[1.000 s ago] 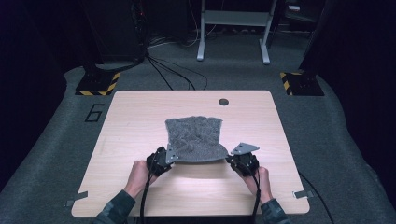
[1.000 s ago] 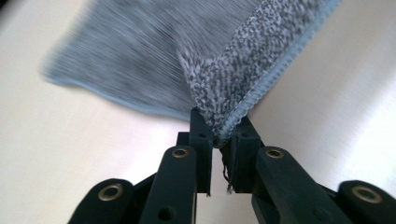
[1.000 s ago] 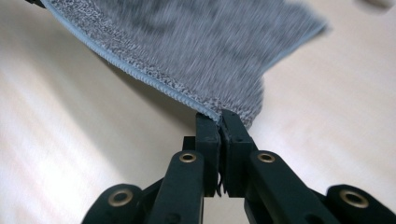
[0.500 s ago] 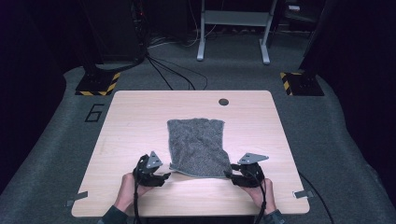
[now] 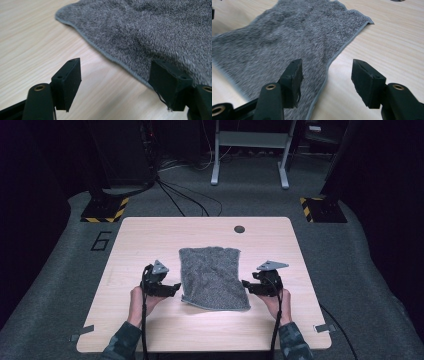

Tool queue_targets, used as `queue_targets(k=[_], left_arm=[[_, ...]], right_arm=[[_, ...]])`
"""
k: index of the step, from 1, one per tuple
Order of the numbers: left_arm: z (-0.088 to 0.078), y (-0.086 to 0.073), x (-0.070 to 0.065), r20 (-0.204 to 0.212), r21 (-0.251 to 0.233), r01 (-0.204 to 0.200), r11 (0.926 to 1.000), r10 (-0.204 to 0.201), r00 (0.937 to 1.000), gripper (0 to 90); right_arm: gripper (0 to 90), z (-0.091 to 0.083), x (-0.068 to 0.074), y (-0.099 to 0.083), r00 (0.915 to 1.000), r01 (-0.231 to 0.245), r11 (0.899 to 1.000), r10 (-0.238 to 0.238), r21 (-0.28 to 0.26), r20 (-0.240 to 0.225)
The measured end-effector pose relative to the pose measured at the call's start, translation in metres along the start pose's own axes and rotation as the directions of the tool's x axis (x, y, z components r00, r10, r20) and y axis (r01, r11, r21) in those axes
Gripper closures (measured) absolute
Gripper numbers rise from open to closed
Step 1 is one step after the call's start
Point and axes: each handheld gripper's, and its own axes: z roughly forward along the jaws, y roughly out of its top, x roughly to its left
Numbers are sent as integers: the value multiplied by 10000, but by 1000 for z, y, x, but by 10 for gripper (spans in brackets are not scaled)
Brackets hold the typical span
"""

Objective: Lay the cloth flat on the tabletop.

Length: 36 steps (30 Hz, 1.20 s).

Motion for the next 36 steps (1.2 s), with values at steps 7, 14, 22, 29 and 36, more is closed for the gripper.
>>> queue_targets(k=[7,14,22,29,36], left_arm=[[25,9,-2,386,207,-49,9998,41,9992,331],[45,10,-3,571,799,-264,9964,219,9981,441],[55,10,-9,493,1341,-531,9895,468,9977,627],[57,9,-12,686,1303,-643,9894,557,9961,744],[54,6,-7,665,1347,-671,9886,586,9961,745]], right_arm=[[472,46,-14,14,9995,-127,9972,106,742,287],[511,72,-14,21,9984,-15,9942,-47,1076,568],[572,83,-9,21,9981,109,9892,-195,1460,577],[765,89,-2,19,9977,512,9843,-581,1689,359],[834,86,-2,18,9977,484,9819,-562,1831,374]])
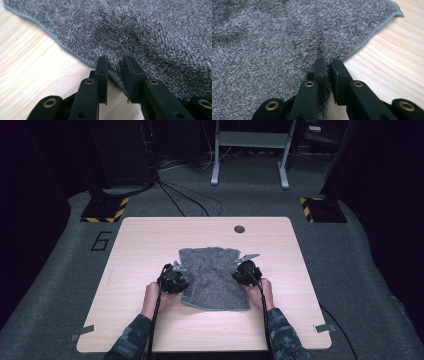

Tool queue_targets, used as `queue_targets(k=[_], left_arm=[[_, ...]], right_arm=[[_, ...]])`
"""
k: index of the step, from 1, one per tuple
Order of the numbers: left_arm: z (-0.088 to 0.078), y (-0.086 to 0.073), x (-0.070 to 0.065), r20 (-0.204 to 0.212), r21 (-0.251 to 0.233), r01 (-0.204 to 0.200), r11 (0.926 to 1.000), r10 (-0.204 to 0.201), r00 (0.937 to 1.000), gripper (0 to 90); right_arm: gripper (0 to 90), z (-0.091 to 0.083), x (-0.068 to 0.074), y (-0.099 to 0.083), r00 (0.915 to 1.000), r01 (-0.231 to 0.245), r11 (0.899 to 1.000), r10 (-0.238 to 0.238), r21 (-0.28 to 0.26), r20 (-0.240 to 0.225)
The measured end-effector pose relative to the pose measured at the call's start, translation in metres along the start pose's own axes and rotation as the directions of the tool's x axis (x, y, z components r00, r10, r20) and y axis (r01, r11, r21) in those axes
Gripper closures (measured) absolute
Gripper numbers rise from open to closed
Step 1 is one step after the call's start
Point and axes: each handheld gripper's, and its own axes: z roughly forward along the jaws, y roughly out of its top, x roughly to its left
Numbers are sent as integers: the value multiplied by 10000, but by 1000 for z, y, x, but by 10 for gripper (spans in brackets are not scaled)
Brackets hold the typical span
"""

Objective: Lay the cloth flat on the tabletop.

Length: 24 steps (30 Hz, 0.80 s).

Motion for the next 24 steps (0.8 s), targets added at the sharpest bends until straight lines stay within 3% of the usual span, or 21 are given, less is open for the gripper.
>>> queue_targets(k=[7,20,22,23,24], left_arm=[[-5,-5,7,20,112,-16,9999,16,10000,742],[-12,-15,6,-55,82,-4,10000,4,10000,722],[-13,-15,8,-66,195,129,9997,-127,9999,614],[-13,-15,8,38,108,286,9995,-287,9996,547],[-14,-16,8,62,39,451,9990,-451,9990,427]], right_arm=[[834,-9,-12,-11,9994,-327,9995,327,-40,149],[815,-21,-21,-25,9975,-622,9980,623,-51,319],[759,-21,-23,-24,9978,-533,9986,534,-42,404],[673,-21,-23,-24,9968,-631,9980,631,-14,501],[605,-23,-22,-24,9949,-961,9953,965,-135,306]])
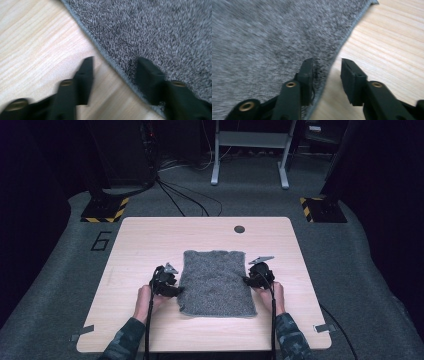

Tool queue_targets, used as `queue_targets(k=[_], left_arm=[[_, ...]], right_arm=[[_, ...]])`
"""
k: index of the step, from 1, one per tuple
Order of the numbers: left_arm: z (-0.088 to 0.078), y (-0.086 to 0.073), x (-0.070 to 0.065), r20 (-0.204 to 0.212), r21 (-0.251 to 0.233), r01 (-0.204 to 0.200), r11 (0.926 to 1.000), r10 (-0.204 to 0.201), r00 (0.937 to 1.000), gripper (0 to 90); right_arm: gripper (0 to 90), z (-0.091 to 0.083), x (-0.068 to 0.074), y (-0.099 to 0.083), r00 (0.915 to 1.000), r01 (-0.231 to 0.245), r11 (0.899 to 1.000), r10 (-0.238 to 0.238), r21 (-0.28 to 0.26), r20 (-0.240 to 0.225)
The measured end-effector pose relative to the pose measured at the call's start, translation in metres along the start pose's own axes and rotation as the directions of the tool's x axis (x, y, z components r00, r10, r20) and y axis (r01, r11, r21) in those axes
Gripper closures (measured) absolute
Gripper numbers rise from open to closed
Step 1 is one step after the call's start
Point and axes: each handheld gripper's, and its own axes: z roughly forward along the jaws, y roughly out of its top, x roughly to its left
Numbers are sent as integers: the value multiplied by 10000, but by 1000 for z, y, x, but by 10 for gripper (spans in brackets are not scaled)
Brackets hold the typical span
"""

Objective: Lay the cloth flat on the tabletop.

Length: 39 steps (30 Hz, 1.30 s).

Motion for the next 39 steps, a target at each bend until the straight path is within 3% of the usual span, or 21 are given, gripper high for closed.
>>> queue_targets(k=[1,3,5,7,12,19,21,26,30,33,34,39], left_arm=[[-2,-1,0,63,-136,185,9997,-184,9998,427],[-9,-2,-2,227,-337,339,9989,-332,9992,363],[-15,-4,-9,143,-428,242,9988,-236,9996,314],[-21,-9,-24,-158,-170,-236,9996,233,9996,257],[-23,-18,-36,-270,-71,-418,9991,416,9988,222],[-17,-32,-47,-421,302,-637,9975,649,9970,201],[-18,-35,-47,-390,227,-561,9982,569,9976,200],[-21,-45,-46,-181,-88,-233,9997,231,9996,170],[-25,-52,-52,-255,-158,-269,9995,265,9993,170],[-27,-51,-53,-184,-133,-285,9995,283,9994,171],[-31,-49,-47,117,-459,-7,9989,13,9999,176],[-36,-30,-31,-30,-1099,230,9937,-235,9997,191]], right_arm=[[605,0,0,0,10000,0,10000,0,0,0],[524,-6,0,-1,9998,-174,9995,170,-275,-137],[463,-14,2,-3,9996,-216,9990,209,-393,-193],[294,-22,10,-9,9995,-35,10000,34,-36,-306],[212,-27,26,-26,9978,647,9974,-642,319,-167],[195,-32,33,-50,9975,697,9973,-700,238,94],[197,-33,34,-55,9988,487,9985,-490,250,97],[198,-39,33,-65,9986,488,9988,-486,-56,200],[197,-45,36,-73,9987,445,9989,-442,-112,234],[198,-46,35,-72,9987,492,9988,-492,13,165],[217,-49,31,-69,9995,288,9995,-290,-161,-85],[266,-53,13,-51,9998,-6,9967,-10,-807,-201]])
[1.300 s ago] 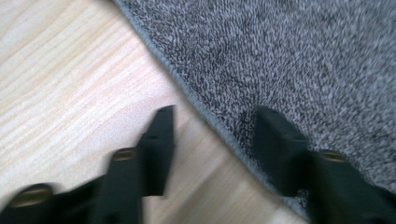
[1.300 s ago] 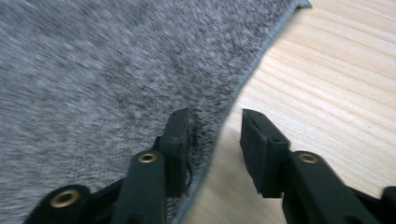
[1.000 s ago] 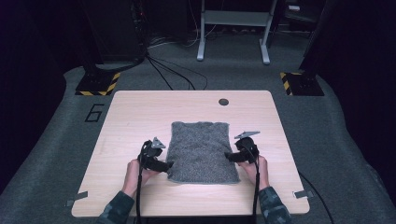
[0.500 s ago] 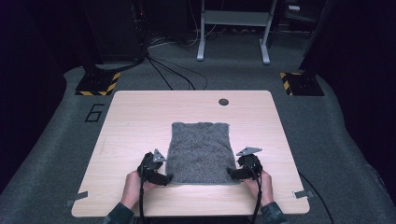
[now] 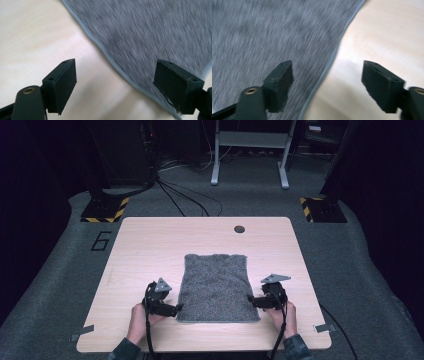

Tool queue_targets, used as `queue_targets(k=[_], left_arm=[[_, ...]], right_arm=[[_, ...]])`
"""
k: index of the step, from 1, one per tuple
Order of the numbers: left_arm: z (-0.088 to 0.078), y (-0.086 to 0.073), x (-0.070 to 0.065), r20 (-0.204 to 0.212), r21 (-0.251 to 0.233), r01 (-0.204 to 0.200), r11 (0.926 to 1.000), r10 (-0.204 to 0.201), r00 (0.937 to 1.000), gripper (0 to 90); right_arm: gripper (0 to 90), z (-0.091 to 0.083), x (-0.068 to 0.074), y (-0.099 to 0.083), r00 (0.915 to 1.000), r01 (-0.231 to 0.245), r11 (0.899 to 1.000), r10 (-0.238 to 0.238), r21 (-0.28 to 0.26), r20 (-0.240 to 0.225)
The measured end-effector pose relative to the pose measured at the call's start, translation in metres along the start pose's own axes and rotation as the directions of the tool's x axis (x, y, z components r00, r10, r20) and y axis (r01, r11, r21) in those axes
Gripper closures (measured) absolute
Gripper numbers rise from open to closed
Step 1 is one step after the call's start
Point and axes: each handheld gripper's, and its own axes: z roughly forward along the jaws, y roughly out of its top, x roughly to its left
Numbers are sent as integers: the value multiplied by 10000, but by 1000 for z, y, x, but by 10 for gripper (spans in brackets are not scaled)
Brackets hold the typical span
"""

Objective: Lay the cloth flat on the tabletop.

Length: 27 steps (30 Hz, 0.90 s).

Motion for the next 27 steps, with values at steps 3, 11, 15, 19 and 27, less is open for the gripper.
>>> queue_targets(k=[3,11,15,19,27], left_arm=[[7,22,12,-168,-189,53,9998,-56,9998,208],[52,68,23,1226,-407,-294,9987,342,9919,239],[74,70,28,1128,154,-381,9992,361,9930,226],[82,62,32,1217,561,-288,9980,218,9923,199],[79,54,24,651,661,-849,9942,806,9946,196]], right_arm=[[327,6,-9,20,9996,-265,9993,263,-258,-82],[426,49,-11,63,9978,530,9984,-536,-177,-383],[378,75,-9,73,9965,656,9974,-638,314,-543],[248,90,-8,72,9903,873,9929,-777,805,-1153],[168,90,-4,70,9852,1363,9845,-1230,1101,-1193]])
